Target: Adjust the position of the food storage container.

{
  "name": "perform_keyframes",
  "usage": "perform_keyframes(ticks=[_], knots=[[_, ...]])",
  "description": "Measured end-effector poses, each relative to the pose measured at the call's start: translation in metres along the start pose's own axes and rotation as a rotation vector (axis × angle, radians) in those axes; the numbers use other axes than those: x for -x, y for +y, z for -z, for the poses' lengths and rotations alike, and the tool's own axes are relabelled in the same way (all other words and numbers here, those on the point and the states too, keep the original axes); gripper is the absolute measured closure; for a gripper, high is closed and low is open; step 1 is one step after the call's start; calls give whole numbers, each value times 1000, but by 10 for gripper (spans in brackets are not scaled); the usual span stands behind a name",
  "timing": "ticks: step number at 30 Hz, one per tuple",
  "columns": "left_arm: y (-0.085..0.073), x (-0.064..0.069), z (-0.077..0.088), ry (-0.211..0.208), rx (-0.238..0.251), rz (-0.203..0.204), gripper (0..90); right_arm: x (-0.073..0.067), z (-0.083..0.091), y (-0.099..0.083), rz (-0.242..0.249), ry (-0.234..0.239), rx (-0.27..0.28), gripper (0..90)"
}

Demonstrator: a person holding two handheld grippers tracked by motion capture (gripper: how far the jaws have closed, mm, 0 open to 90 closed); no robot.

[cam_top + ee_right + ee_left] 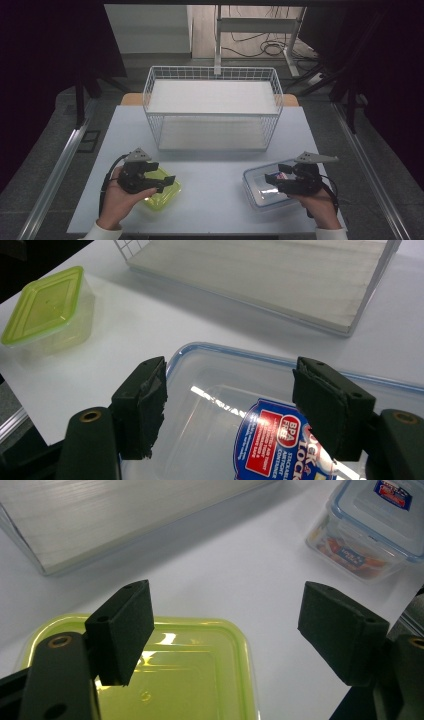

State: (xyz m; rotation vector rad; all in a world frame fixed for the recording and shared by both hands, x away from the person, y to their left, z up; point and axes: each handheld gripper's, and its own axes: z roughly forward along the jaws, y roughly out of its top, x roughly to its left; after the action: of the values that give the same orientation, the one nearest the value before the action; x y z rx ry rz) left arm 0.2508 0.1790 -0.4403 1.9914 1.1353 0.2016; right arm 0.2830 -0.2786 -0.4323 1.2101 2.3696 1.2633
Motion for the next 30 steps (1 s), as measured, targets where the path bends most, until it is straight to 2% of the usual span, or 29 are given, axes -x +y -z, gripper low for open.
perform_keyframes(ticks=[4,6,7,8,11,12,15,16,18,20,21,23,27,30], knots=[[-2,-3,0,-3,-2,6,217,2,-3,-1,9,-6,-12,315],[-3,-4,0,-4,-4,3,215,3,-3,-2,3,0,-17,364],[-4,-4,1,-3,-8,0,214,4,-3,0,3,4,-37,409],[-4,-4,2,0,-10,-1,214,4,-3,0,3,4,-37,409],[-5,-5,6,3,-12,-2,215,2,0,1,27,-31,-89,488],[-5,-5,7,2,-18,-4,216,1,3,2,34,-29,-99,512],[-6,-7,8,3,-31,-3,217,-3,14,3,49,-13,-119,648],[-7,-7,7,4,-35,-4,217,-3,14,3,49,-13,-119,648],[-7,-8,5,2,-45,-9,217,-4,16,2,64,-10,-137,754],[-7,-8,3,1,-55,-8,216,-5,18,-2,71,10,-151,845],[-7,-8,2,0,-58,-9,216,-7,20,-8,80,41,-163,883],[-6,-9,1,-1,-63,-11,216,-8,22,-11,89,57,-172,885],[-4,-10,1,-2,-57,-9,217,-19,33,-30,127,103,-196,886],[-3,-12,0,-3,-59,-7,216,-28,40,-45,129,109,-207,887]])
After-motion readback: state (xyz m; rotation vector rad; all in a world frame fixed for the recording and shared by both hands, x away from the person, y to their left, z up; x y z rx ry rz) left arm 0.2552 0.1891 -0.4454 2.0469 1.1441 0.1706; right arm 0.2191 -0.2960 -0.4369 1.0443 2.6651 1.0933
